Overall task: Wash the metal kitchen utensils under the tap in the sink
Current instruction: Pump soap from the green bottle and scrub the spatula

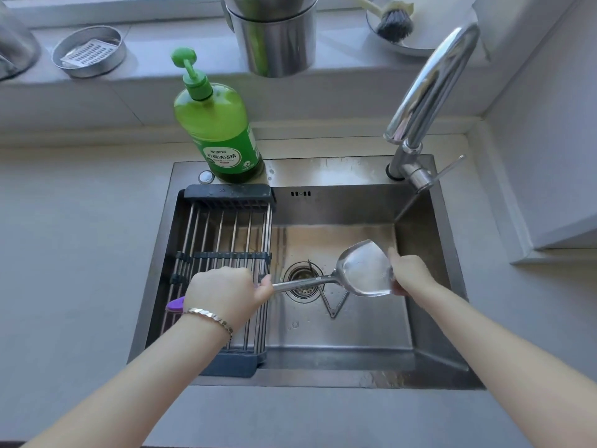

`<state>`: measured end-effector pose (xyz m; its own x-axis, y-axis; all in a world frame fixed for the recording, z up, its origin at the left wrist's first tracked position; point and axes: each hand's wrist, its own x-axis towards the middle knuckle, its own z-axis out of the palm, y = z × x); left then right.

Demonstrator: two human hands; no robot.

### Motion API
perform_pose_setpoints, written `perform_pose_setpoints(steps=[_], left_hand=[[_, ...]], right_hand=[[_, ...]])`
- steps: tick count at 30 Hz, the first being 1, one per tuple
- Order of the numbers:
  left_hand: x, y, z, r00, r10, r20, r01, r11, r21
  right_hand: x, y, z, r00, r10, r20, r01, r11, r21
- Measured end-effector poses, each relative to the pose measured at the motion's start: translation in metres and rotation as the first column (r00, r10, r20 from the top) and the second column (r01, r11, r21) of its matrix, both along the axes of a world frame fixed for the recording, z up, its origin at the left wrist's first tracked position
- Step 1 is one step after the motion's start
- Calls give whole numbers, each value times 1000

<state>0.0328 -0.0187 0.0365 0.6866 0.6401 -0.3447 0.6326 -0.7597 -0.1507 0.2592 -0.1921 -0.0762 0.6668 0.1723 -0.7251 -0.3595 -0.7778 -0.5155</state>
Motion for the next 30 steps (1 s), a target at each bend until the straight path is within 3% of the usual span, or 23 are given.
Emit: perform_pose_setpoints(steps=[1, 3, 7, 10, 15, 17, 20, 22, 26, 30], left_hand=[[2, 3, -4, 1000, 15, -2, -15, 1000, -1], [5, 9, -12, 999, 44, -15, -44, 999, -7], [7, 21, -29, 996, 78, -47, -79, 997, -25], [7, 26, -43, 993, 93, -70, -97, 994, -56], [10, 28, -56, 986, 167, 3, -164, 974, -154], [11, 27, -58, 964, 262, 49, -242, 938, -248], [12, 27, -58, 908, 404, 114, -334, 861, -384], [13, 26, -57, 893, 423, 152, -339, 856, -391], [15, 24, -52, 833, 530, 158, -409, 783, -470], [19, 22, -52, 796, 578, 180, -430, 749, -505]], right_hand=[[1, 0, -11, 996, -87, -33, 87, 996, 0], [-2, -4, -36, 989, -104, -107, 101, 994, -40], [-15, 0, -86, 977, 157, -146, -179, 973, -149], [-27, 20, -111, 945, 323, -47, -326, 926, -189], [-79, 45, -144, 749, 662, -34, -642, 710, -289], [-96, 44, -154, 755, 654, -37, -625, 703, -338], [-98, 35, -158, 868, 486, -96, -485, 792, -371], [-93, 26, -158, 854, 516, -61, -500, 785, -366], [-85, 14, -156, 725, 688, 16, -635, 677, -372], [-83, 10, -169, 566, 824, -14, -778, 529, -340]])
